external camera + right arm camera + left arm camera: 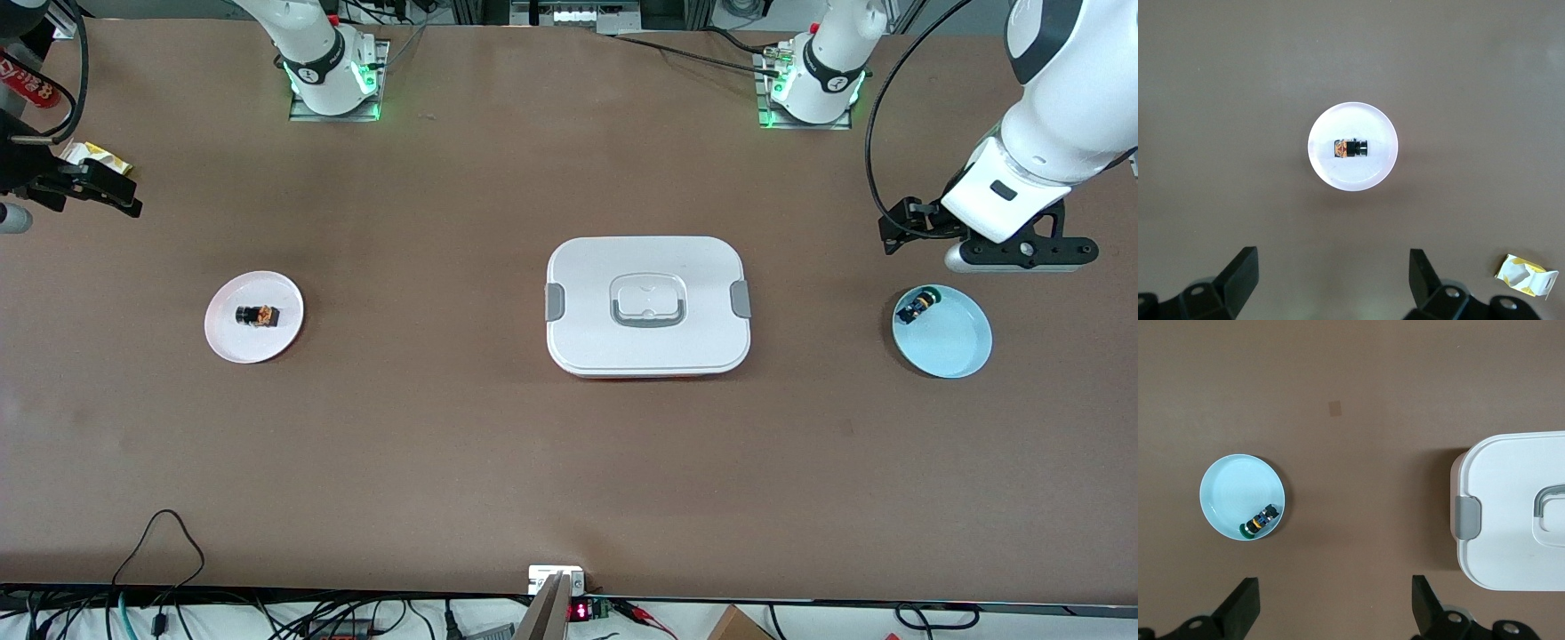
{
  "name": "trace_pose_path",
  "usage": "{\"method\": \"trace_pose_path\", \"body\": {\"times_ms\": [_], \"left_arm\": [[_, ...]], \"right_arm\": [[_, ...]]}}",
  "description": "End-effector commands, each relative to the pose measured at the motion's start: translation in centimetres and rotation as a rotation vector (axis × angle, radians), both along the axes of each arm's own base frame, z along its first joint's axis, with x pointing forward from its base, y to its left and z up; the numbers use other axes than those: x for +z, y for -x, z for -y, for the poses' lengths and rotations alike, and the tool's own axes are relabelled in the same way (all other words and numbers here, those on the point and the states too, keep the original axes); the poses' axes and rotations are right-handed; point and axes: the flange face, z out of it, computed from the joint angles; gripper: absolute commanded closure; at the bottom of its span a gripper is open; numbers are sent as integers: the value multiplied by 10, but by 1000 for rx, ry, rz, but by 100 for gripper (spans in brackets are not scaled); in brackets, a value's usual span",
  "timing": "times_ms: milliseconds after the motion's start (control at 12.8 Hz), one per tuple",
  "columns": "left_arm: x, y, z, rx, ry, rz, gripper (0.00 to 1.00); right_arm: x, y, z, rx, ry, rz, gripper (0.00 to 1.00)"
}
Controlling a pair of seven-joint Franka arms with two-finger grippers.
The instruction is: Transfer orange switch to right arm and place
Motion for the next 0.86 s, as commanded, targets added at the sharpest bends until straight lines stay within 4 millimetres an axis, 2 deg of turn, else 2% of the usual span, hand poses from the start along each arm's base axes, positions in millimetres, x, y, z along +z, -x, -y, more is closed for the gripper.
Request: {"method": "trace_pose_path", "body": {"times_ms": [0, 156, 311, 778], "left_arm": [[0, 4, -2, 9, -4, -5, 0], [0, 4, -2, 6, -13, -4, 0], [2, 4, -2, 0, -29, 2, 0], [4, -2, -1, -3, -27, 7, 0]], "right_arm": [[3, -1, 1, 24, -8, -11, 0], [6, -3, -3, 23, -14, -1, 0], [15, -3, 3, 15, -20, 16, 0], [13, -3, -5, 28, -37, 10, 0]]}}
